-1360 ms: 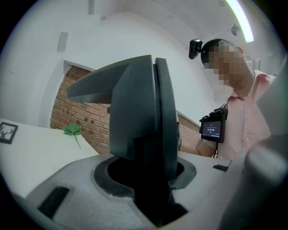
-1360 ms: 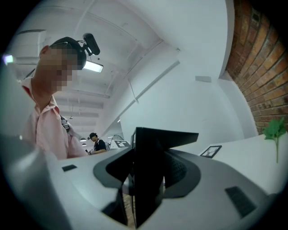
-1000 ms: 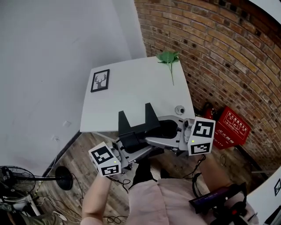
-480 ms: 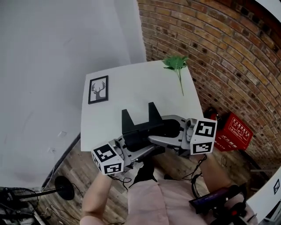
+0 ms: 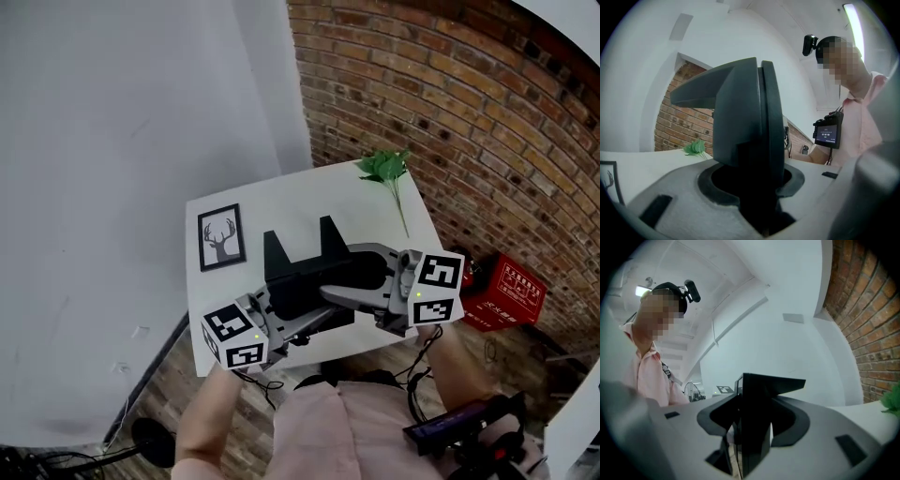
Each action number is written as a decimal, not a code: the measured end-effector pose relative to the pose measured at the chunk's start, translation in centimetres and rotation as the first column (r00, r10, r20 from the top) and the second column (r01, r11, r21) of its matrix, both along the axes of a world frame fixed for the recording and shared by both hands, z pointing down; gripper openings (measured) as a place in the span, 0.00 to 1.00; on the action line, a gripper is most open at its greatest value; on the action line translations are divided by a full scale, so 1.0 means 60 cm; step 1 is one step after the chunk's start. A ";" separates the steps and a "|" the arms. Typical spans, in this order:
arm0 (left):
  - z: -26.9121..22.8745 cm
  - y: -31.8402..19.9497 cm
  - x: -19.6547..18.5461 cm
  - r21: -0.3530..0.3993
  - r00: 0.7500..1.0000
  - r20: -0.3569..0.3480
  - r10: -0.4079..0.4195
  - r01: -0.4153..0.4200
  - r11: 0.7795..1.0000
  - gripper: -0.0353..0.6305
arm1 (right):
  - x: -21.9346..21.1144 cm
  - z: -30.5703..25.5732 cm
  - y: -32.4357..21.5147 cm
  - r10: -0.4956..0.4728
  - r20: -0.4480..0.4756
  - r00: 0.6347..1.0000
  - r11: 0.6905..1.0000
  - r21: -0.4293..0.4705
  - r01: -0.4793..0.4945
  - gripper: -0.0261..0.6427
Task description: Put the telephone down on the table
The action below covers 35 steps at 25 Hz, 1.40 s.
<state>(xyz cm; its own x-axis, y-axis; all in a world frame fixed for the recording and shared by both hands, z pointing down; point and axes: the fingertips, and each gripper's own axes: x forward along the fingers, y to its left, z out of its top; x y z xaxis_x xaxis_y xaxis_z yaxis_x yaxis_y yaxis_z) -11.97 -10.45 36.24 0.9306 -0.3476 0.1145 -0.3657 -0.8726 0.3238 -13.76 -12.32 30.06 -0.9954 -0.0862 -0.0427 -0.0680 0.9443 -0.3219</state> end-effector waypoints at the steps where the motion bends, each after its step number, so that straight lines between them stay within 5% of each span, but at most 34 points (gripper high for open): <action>1: -0.005 -0.008 -0.004 0.011 1.000 0.002 0.008 -0.008 1.000 0.30 | -0.004 -0.005 -0.007 0.008 0.001 1.000 1.000 0.009 -0.008 0.35; 15: -0.020 -0.088 -0.004 0.035 0.998 -0.009 0.067 -0.067 0.997 0.30 | -0.002 -0.022 -0.085 0.075 -0.010 0.997 0.996 0.043 -0.075 0.35; 26: 0.060 -0.151 0.001 -0.101 0.998 -0.038 0.059 -0.062 0.993 0.30 | -0.001 0.065 -0.161 0.063 -0.067 0.996 0.993 -0.096 -0.069 0.35; 35: 0.151 -0.184 0.012 -0.249 0.998 -0.056 0.031 -0.044 0.968 0.30 | 0.009 0.164 -0.207 0.032 -0.113 0.993 0.967 -0.248 -0.059 0.35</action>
<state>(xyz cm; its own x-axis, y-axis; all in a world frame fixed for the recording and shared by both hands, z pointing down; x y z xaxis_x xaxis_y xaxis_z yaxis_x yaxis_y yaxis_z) -11.23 -21.50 45.32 0.9494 -0.2786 0.1447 -0.3112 -0.7746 0.5506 -13.22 -24.73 39.90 -0.9877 -0.1258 0.0925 -0.1559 0.8294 -0.5365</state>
